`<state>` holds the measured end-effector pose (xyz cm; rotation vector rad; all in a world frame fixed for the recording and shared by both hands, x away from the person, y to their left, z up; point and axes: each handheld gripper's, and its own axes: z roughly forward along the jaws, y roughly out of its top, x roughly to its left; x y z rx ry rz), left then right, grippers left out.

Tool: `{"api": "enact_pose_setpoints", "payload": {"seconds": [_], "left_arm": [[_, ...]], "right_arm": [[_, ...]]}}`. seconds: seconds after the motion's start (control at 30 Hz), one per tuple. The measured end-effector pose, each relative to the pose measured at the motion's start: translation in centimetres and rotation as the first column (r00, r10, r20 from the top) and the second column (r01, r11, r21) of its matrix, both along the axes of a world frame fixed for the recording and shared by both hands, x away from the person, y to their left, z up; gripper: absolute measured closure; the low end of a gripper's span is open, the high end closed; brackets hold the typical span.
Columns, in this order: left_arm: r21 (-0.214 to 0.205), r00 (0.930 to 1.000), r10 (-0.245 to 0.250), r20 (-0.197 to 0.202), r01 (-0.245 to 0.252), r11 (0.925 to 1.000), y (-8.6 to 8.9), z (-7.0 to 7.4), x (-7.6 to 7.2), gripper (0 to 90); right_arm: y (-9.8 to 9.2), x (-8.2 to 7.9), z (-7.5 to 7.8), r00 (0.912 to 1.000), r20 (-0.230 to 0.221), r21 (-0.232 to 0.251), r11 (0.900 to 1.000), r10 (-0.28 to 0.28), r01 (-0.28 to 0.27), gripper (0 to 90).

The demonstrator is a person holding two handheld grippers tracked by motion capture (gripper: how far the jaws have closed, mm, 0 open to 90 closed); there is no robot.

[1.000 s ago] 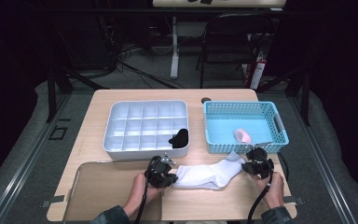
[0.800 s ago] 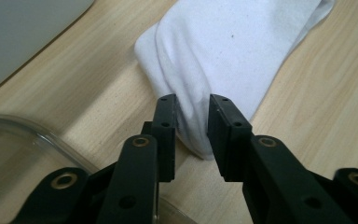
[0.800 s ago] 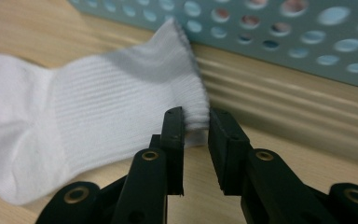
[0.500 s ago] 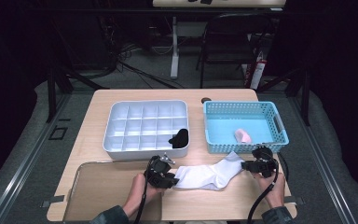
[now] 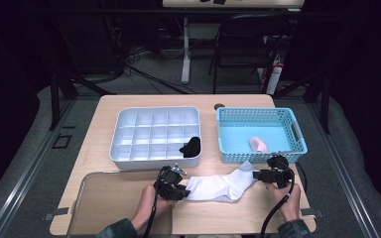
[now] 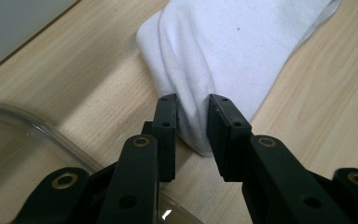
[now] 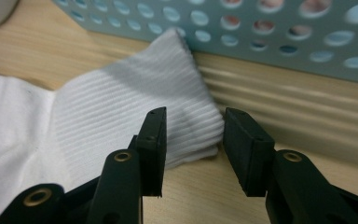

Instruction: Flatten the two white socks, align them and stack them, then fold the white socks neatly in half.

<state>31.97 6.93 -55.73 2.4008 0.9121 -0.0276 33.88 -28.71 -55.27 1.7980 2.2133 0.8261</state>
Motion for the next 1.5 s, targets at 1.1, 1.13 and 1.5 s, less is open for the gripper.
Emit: {"api": "enact_pose_setpoints", "payload": {"seconds": [1.1, 1.13, 1.5], "left_arm": [[-0.02, 0.9999, -0.012, -0.003, 0.012, 0.9997, -0.2, -0.2, 0.1, 78.7], [-0.02, 0.9999, -0.012, -0.002, 0.012, 0.9997, -0.2, -0.2, 0.1, 78.8], [-0.032, 0.9999, -0.012, 0.0, 0.012, 0.9994, -0.3, -0.1, 0.1, 79.5]], "right_arm": [[-1.1, -1.2, 1.1, 1.0, -0.003, 0.075, 0.9972, 0.006, -0.006, 78.6], [-1.0, -1.3, 1.3, 1.0, 0.0, 0.077, 0.997, 0.006, -0.006, 78.6], [-0.1, -2.5, 3.3, 0.9981, 0.046, 0.094, 0.9946, 0.041, -0.046, 78.3]]}}
